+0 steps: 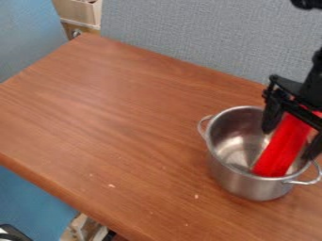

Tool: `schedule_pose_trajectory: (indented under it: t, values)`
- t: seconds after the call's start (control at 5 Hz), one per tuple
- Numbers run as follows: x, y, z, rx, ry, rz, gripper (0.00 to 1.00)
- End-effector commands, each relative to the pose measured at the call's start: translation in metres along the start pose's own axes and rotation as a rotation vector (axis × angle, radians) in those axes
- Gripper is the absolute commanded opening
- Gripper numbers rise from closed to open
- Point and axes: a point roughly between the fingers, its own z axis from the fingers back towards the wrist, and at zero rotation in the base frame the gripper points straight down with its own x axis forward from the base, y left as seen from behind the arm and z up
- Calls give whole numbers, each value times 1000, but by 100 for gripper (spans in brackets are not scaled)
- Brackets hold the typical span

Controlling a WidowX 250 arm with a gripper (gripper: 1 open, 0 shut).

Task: Put the red object in the metal pot

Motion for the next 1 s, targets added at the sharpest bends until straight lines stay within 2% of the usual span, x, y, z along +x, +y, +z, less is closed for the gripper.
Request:
schedule_pose_trajectory:
  t: [0.0, 0.6, 0.8]
  values:
    - [10, 0, -1, 0, -22, -7, 100]
    - [15, 3, -32, 21, 31, -5, 100]
    - [18, 8, -37, 28, 33, 5, 100]
